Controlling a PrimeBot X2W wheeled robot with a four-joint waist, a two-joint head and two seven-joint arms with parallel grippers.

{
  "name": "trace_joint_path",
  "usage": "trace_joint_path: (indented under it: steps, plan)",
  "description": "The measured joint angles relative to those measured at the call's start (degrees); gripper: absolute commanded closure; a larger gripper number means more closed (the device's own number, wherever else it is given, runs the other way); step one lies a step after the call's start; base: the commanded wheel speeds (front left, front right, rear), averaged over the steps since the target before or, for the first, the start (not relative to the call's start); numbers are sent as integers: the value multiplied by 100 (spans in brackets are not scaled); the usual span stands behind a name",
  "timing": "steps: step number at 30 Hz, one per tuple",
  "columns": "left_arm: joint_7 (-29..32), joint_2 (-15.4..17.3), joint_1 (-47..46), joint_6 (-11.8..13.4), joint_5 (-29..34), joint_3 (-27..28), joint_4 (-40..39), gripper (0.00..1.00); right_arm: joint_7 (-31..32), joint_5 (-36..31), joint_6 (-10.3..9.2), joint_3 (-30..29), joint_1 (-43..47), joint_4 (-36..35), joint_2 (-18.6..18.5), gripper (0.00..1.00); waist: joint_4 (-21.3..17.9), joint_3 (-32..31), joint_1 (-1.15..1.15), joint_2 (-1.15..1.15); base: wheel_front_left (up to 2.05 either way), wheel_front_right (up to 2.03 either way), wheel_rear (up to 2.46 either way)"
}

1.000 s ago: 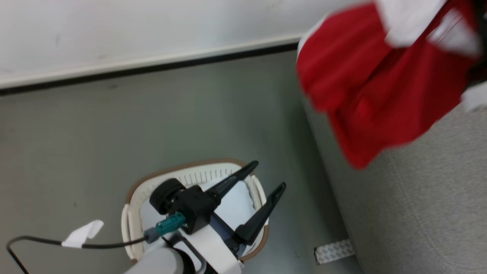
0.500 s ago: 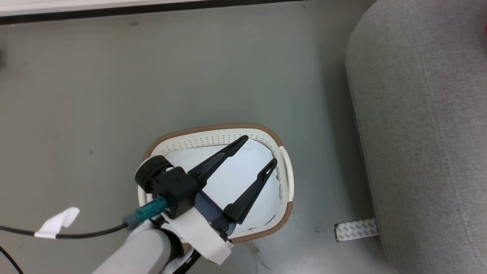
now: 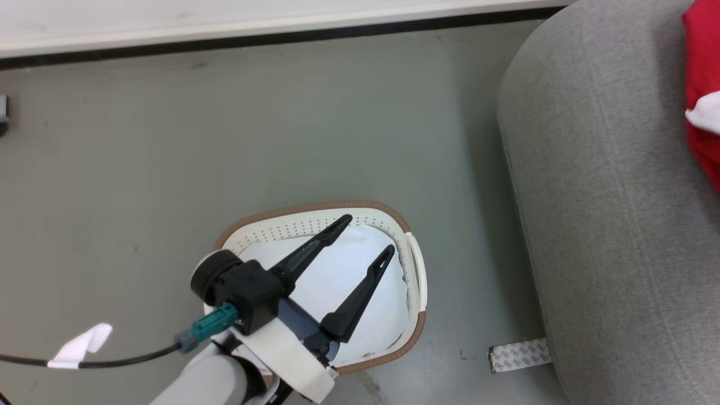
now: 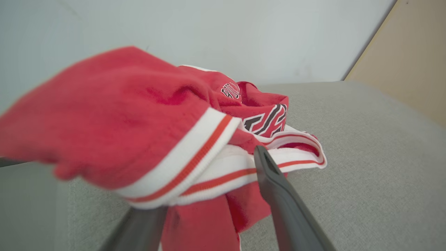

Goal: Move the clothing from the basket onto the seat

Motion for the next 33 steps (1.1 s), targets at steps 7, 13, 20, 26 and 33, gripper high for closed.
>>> trace_joint_path:
  steps: [7,13,20,26,33]
  plan:
    - [-168,-12,451,294,-263,168,38,0,-458,59,0,260,732,23,388,0,-147,-429,-1,0,0,0,0]
    - [-511,-13,948,587,-464,439,149,0,-510,332,0,926,1714,-937,712,0,-204,-887,-1,0,0,0,0]
    - [-846,-2,1471,895,-516,727,365,0,-511,797,-1,1874,2933,-2368,818,0,-89,-1375,-2,0,0,0,0]
    - [-976,-34,2062,1160,-388,1151,687,0,-522,1100,0,2732,3511,-3026,825,0,86,-1761,-2,0,0,0,0]
    - [-990,-411,2858,1234,92,2140,665,0,-527,1324,-1,3093,4063,-3290,826,0,336,-2182,-2,0,0,0,0]
